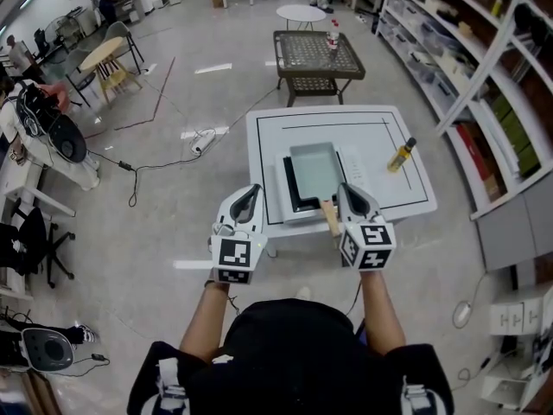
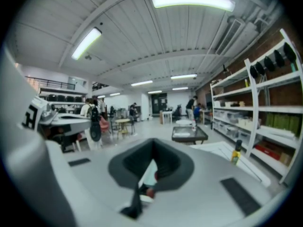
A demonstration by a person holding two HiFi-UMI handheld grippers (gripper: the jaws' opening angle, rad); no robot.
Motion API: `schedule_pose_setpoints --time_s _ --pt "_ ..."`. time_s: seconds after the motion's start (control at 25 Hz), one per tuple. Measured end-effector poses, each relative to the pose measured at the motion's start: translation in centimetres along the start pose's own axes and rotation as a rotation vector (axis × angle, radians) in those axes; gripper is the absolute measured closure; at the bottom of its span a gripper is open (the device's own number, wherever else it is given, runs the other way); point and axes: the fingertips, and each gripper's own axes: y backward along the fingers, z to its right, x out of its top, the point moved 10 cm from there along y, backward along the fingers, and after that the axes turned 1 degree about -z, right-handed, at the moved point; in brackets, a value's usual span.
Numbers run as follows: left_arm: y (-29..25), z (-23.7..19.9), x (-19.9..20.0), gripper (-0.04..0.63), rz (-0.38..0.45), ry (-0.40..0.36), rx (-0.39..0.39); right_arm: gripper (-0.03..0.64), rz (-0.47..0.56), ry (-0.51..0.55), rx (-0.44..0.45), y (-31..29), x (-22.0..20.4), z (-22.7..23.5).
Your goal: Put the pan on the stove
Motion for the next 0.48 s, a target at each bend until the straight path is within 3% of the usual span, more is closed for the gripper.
schedule_pose_setpoints --time_s 0.48 --pt "0.21 0.29 0.07 0.574 0.004 0.004 0.008 0.583 0.008 0.012 -0.004 0.13 -0.14 0.47"
